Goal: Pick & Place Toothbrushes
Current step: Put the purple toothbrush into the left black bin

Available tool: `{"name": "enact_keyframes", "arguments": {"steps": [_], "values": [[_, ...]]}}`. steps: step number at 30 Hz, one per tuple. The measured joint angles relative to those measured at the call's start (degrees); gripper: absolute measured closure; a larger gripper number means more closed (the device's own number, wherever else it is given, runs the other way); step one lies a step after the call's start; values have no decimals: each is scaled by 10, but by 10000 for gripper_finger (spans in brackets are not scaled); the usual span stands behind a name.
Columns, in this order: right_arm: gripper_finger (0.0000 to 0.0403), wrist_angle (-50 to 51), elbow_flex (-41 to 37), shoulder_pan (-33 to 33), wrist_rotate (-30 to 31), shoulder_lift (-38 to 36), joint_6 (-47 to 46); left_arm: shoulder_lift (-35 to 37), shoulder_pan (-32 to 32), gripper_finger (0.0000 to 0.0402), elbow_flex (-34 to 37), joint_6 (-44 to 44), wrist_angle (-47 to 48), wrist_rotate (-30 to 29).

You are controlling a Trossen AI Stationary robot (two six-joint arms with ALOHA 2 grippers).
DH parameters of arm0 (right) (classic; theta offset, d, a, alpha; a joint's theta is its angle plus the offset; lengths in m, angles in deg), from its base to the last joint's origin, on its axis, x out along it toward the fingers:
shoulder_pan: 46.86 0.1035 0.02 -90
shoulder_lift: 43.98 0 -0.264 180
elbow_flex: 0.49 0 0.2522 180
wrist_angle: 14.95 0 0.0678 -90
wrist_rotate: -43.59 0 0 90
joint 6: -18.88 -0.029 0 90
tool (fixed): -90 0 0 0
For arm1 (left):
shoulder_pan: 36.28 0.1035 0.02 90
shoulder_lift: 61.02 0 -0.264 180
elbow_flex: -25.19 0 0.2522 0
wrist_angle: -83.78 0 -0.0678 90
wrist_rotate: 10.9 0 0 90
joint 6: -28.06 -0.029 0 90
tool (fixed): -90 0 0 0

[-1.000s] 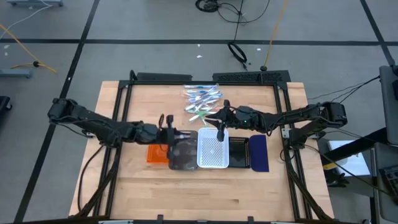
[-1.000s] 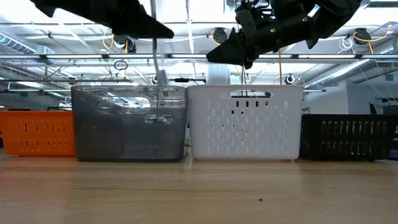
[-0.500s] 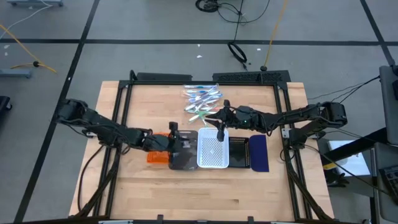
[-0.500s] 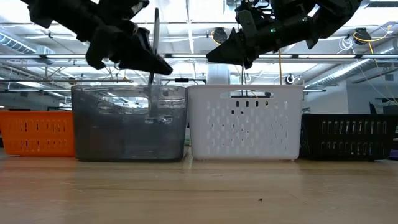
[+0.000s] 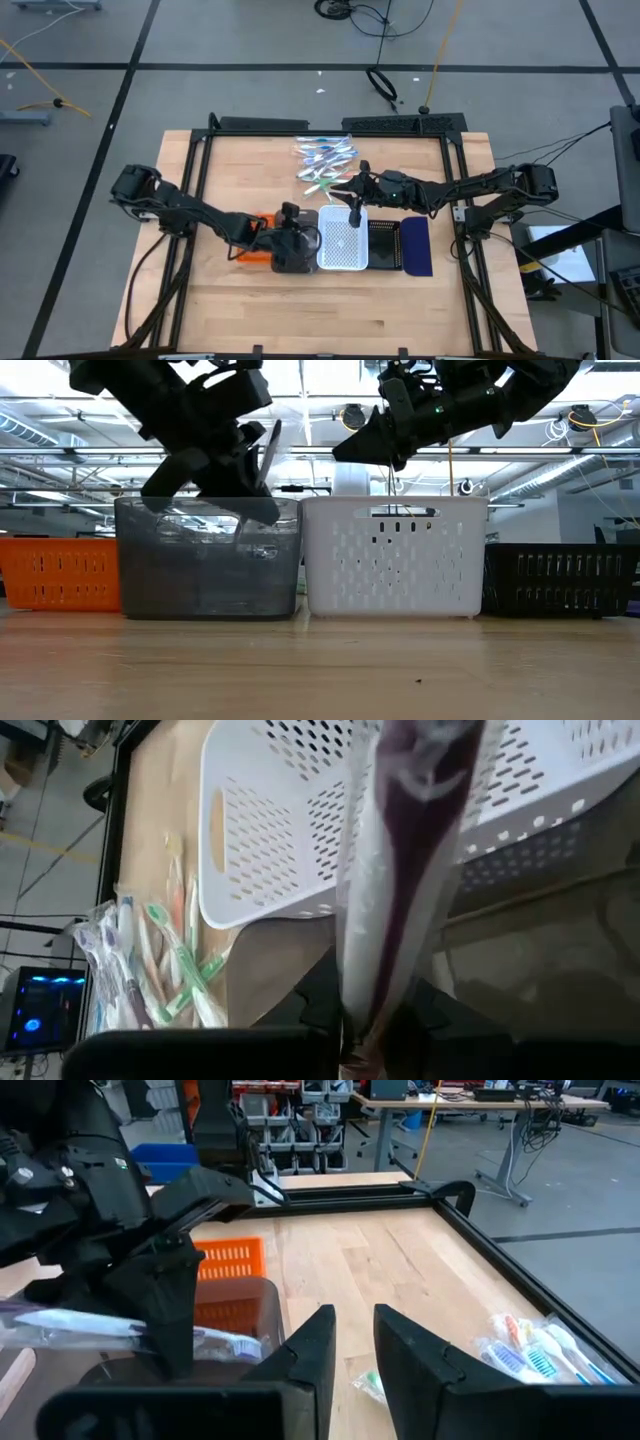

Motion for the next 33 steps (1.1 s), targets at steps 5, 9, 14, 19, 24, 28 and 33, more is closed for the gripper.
{"name": "enact_keyframes", "arguments": {"steps": [5, 9, 14, 19, 24, 28, 33], "values": [[339, 8, 0, 0, 0, 0, 0, 0, 0, 342, 0, -3, 3, 0], [339, 8, 0, 0, 0, 0, 0, 0, 0, 339, 0, -3, 15, 0], [339, 9, 0, 0, 0, 0, 0, 0, 0, 338, 0, 2, 30, 0], [339, 9, 0, 0, 0, 0, 0, 0, 0, 330, 0, 18, 35, 0], [339, 9, 0, 0, 0, 0, 0, 1, 0, 289, -44, 52, 103, 0], [339, 9, 0, 0, 0, 0, 0, 1, 0, 250, -69, 60, 153, 1], [339, 9, 0, 0, 0, 0, 0, 1, -11, 224, -108, 81, 206, 1]]}}
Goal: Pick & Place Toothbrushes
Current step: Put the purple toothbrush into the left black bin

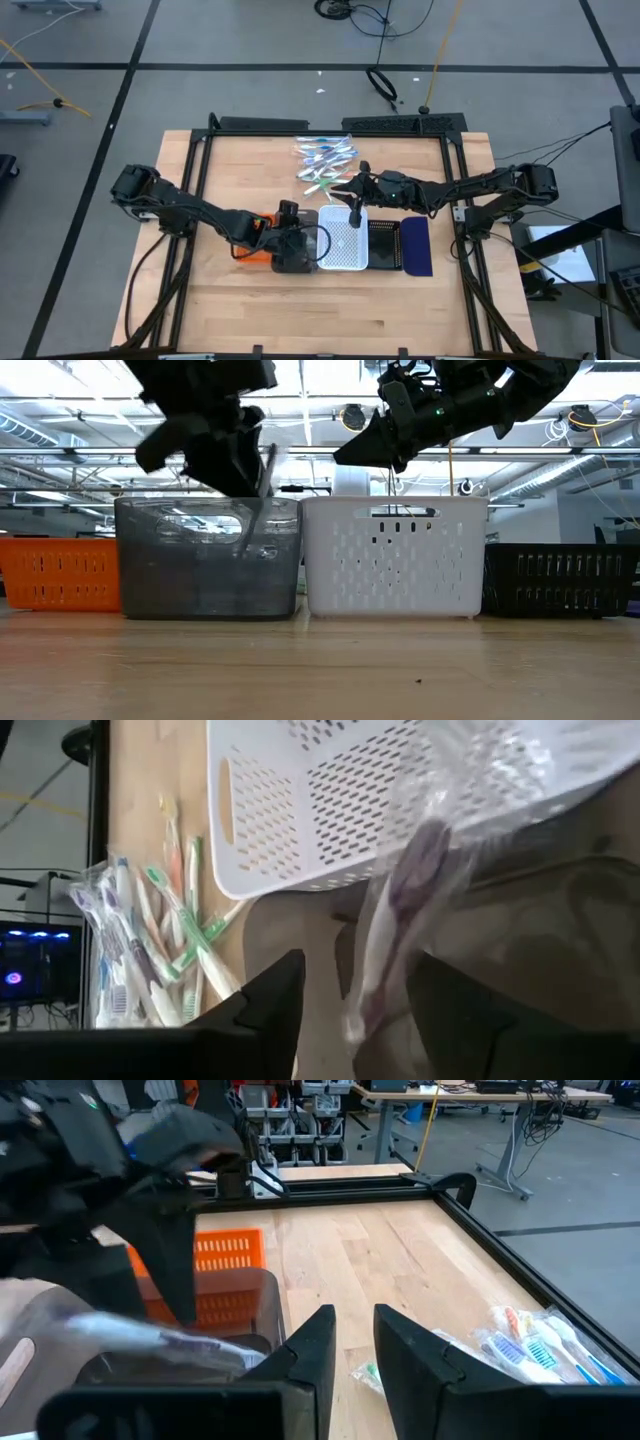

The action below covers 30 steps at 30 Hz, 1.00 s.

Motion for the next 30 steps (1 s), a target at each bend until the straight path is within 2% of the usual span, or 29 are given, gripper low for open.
{"name": "enact_keyframes", "arguments": {"steps": [7, 12, 26, 30], "values": [[339, 0, 0, 0, 0, 0, 0, 0, -18, 220, -58, 14, 66, -4], [339, 0, 0, 0, 0, 0, 0, 0, 0, 220, -63, 17, 93, -45], [339, 12, 0, 0, 0, 0, 0, 0, 159, 220, -63, 50, 107, -42], [339, 23, 0, -8, 0, 0, 0, 0, 204, 220, -62, 28, 100, 15]]}}
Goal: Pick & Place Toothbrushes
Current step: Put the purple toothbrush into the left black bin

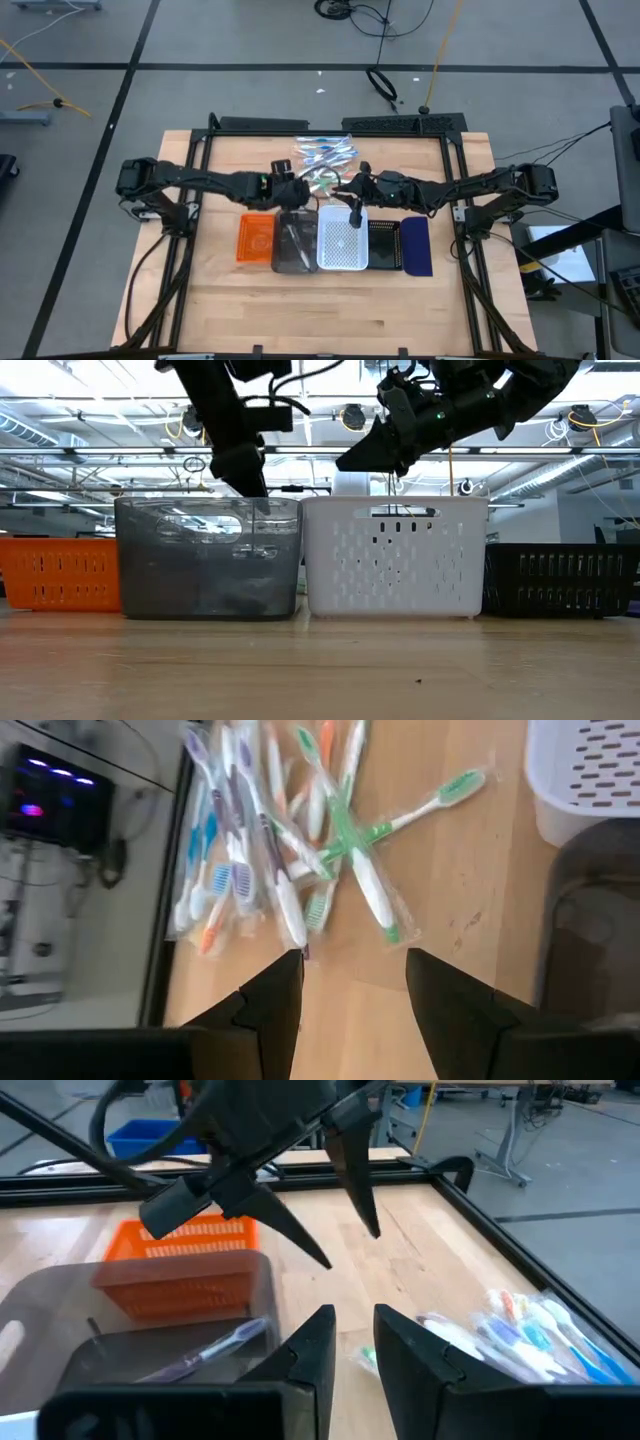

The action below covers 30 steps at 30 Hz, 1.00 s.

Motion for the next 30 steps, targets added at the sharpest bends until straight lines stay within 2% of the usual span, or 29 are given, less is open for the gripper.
{"name": "enact_keyframes", "arguments": {"steps": [6, 13, 20, 30], "values": [[339, 7, 0, -7, 0, 0, -6, 0, 81, 220, 0, -50, -57, 62], [339, 8, 0, -7, 0, 0, -4, -19, 161, 220, 1, -69, -77, 158], [339, 18, 0, -7, 0, 0, -2, -53, 208, 220, 0, -86, -123, 209], [339, 28, 0, -7, 2, 0, 0, -92, 238, 220, 1, -92, -152, 246]]}}
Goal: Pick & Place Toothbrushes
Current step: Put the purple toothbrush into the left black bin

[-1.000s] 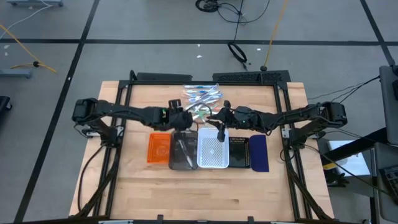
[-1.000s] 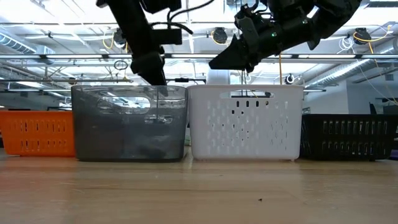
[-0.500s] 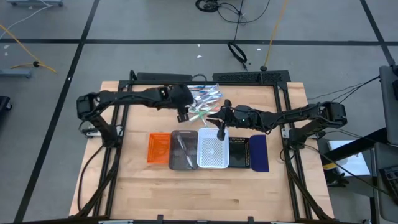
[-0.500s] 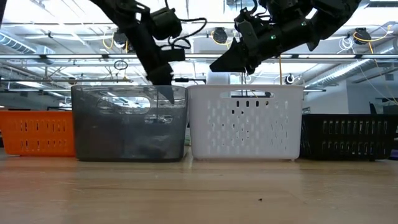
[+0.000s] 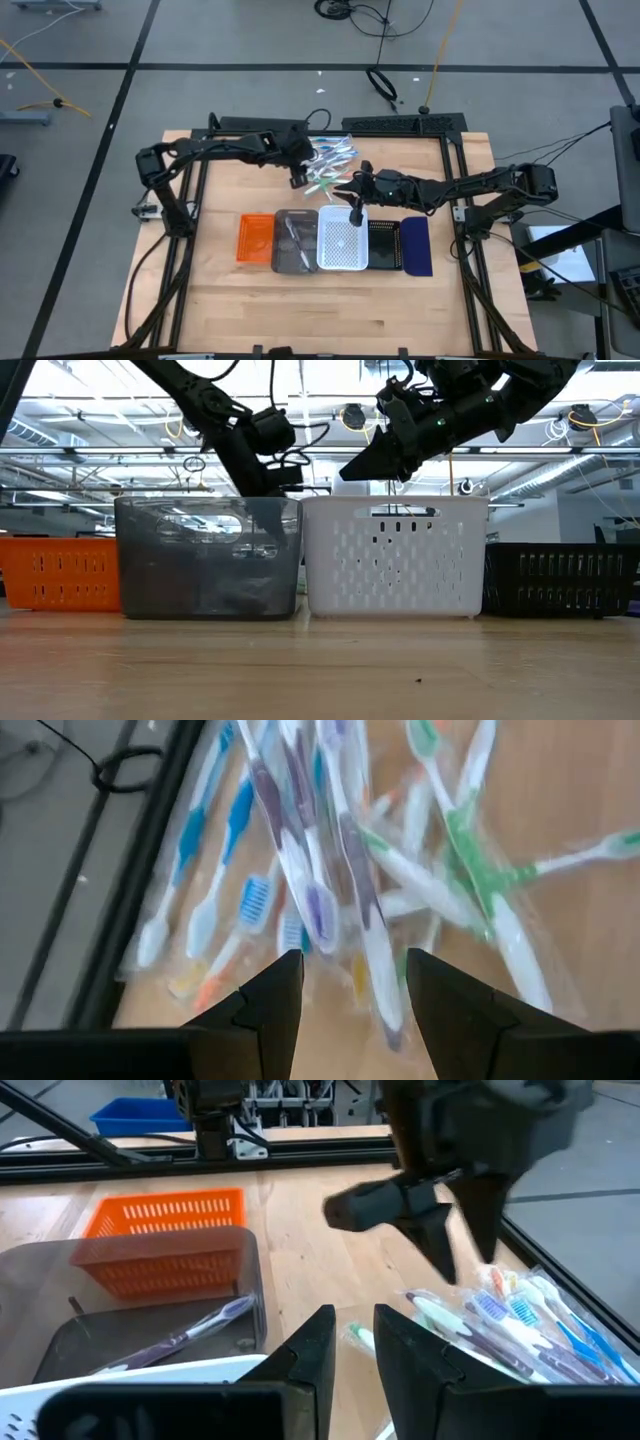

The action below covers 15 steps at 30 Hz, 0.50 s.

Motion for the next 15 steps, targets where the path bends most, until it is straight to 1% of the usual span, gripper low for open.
{"name": "enact_keyframes", "arguments": {"steps": [5, 8, 15], "values": [[339, 1, 0, 0, 0, 0, 0, -20, 6, 220, 0, 0, -20, 10], [339, 1, 0, 0, 0, 0, 0, -25, 8, 220, 0, 0, -20, 10], [339, 1, 0, 0, 0, 0, 0, -45, 14, 220, 0, 0, -54, 10]]}}
